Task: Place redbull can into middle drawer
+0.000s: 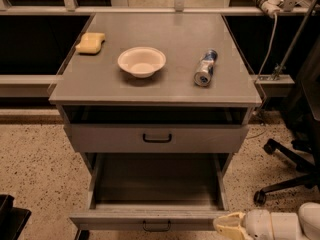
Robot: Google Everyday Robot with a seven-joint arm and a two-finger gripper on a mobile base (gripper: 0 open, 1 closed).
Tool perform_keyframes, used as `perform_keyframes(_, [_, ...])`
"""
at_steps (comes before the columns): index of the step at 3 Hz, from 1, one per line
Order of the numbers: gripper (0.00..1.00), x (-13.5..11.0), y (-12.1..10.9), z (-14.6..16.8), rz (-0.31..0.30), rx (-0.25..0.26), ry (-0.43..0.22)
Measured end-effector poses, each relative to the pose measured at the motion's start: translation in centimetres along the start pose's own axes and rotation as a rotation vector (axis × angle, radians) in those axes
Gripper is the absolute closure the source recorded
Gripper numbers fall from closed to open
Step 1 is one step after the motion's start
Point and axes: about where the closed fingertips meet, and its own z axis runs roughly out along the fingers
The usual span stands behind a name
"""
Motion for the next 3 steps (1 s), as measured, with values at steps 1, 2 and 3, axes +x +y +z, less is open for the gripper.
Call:
perform_keyframes(1, [1.0,3.0,-1.2,2.1,0.067,-0.026,0.025])
perform_keyframes(2, [1.0,3.2,-1.2,2.3,0.072,-0.031,0.025])
perform_keyframes(3, [1.0,3.7,-2.3,3.4,0.085,-0.037,0.007])
